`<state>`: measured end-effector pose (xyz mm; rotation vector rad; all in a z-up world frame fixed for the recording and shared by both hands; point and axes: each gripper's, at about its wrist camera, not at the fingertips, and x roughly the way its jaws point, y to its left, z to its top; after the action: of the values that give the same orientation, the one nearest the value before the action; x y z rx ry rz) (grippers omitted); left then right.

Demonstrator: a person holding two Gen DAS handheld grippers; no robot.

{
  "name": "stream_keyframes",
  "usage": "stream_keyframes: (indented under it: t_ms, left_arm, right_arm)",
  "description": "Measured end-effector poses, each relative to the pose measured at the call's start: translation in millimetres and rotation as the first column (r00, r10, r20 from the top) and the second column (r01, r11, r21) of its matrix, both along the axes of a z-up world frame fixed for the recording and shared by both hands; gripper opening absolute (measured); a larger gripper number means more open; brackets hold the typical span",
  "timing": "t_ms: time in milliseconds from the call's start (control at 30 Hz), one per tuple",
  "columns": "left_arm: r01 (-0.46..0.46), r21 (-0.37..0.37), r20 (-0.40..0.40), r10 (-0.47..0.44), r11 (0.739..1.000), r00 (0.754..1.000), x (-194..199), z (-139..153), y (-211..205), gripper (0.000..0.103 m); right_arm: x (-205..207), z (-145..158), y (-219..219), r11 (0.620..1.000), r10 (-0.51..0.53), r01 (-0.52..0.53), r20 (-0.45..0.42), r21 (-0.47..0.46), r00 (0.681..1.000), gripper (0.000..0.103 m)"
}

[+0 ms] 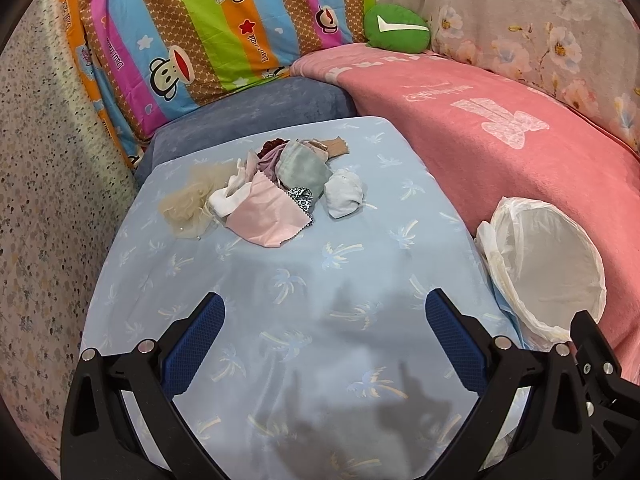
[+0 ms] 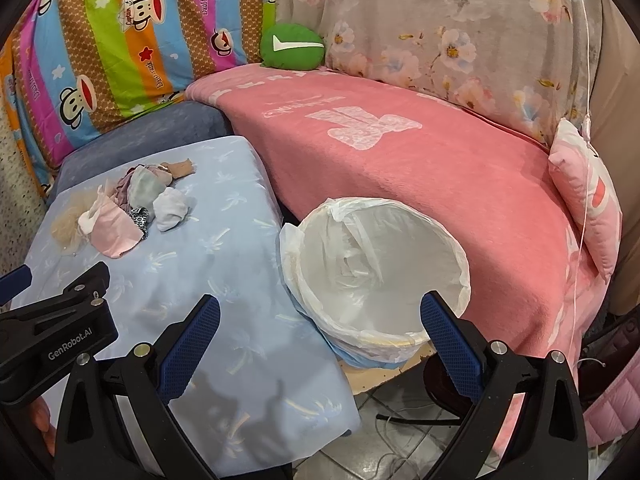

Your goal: Organize soft objects

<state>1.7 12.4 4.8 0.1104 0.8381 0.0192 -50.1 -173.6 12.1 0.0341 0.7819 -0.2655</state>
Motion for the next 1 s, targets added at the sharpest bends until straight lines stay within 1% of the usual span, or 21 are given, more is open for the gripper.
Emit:
stream_keyframes:
  t_ms: [333,600,833,1000]
  left_arm:
    - [-0.005,-0.008,-0.012,0.005,1.000,1.000,11.2,-4.2,10.4,0.096]
    - [-0.003,-0.020,-0.011,0.003,1.000,1.000,28.6,-6.4,27.0,0.096]
    - [-0.014,-0.041,0.002,0.014,0.999,1.000,53.4,-10.1,58.7,0.096]
    - [-0.035,-0.017,0.027,0.035,0.999,0.999,75.9,-15.0,90.5,0.096]
  right_arm:
    - [16.6,-2.1,14.1,1.000,0.018,-0.019,-0.008,-0.013,1.000,0.097]
    - [37.2,-0.7,25.5,1.000,0.022,-0.022,0.007,0.018,1.000,0.097]
    - [69.2,-1.3,47.9,0.997,0.036,-0.038,0.031,0.061,0.999,0.097]
    - [97.7,-9.8,72.9,0.992,0.060,-0.063,0.034,0.110,0.998,0.097]
